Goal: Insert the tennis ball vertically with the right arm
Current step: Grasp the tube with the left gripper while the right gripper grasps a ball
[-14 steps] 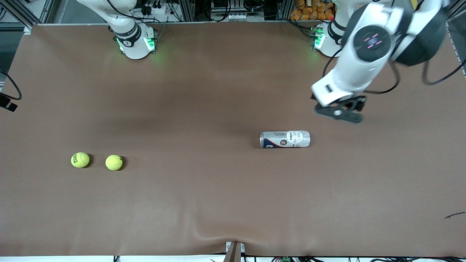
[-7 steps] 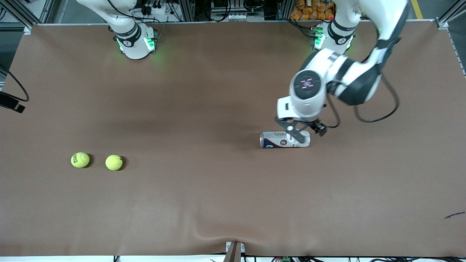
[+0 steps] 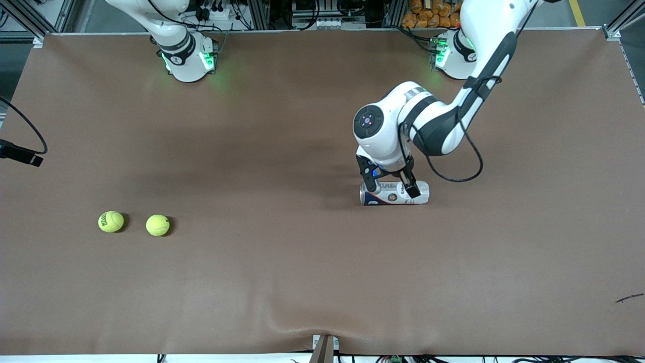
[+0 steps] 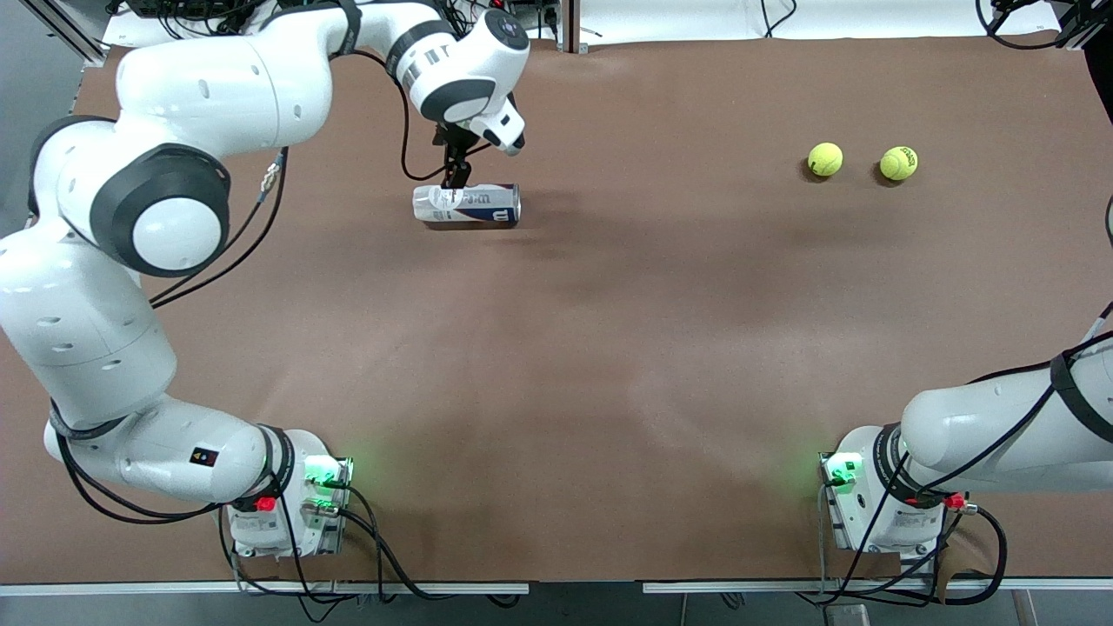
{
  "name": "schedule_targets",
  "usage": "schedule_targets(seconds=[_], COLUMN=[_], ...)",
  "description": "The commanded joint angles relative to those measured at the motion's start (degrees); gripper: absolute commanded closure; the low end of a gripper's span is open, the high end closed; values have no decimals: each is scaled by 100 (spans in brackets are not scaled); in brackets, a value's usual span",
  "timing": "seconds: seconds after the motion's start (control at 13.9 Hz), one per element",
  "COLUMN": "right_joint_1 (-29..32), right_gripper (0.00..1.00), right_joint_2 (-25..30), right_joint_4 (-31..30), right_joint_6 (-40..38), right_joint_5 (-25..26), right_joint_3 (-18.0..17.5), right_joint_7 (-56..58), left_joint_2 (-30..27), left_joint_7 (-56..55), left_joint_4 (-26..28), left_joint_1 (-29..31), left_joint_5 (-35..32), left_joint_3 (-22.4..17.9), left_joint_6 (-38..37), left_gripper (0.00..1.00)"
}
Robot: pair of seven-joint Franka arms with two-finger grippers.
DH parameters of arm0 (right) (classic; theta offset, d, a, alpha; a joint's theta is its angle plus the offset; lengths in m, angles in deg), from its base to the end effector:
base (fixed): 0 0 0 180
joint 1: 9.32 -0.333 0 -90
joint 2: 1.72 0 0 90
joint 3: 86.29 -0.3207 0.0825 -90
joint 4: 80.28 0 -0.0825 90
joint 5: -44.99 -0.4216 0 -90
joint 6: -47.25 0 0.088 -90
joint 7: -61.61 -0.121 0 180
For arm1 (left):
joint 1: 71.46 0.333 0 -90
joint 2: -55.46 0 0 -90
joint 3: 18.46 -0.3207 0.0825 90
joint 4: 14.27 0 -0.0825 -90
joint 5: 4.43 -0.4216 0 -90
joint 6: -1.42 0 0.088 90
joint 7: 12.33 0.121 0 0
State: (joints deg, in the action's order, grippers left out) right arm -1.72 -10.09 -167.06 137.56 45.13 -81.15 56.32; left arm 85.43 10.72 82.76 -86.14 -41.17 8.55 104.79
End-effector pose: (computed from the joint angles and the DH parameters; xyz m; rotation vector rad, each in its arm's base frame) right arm 0.6181 -0.1365 0.5550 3.0902 -0.4895 -0.1326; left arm 0.5487 -0.3785 0.2713 -2.0981 1.7246 0.3649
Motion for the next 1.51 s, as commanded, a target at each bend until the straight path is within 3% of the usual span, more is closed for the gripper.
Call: schedule_targets(seconds=[0.0,0.65,1.44], right_joint_1=[-109,-962,-1208], right_gripper=[0,0,0], right_joint_2=[-182,-1086,-2782], right_joint_4=[91,91,-41], right_joint_6=[-13,513,2225], right_joint_5=[-5,48,39], right_joint_3=[-31,-40,-40], right_joint_7=[-33,301,2803], left_joint_2=[272,878,1309], left_joint_7=[454,596,526], left_joint_4=[-175,-421,-430], left_joint_1=[-227,-351,-422], left_joint_5=[-517,-800,-1099], left_joint_3=[15,-29,-55], left_joint_6=[-19,-10,-28], left_gripper=[0,0,0])
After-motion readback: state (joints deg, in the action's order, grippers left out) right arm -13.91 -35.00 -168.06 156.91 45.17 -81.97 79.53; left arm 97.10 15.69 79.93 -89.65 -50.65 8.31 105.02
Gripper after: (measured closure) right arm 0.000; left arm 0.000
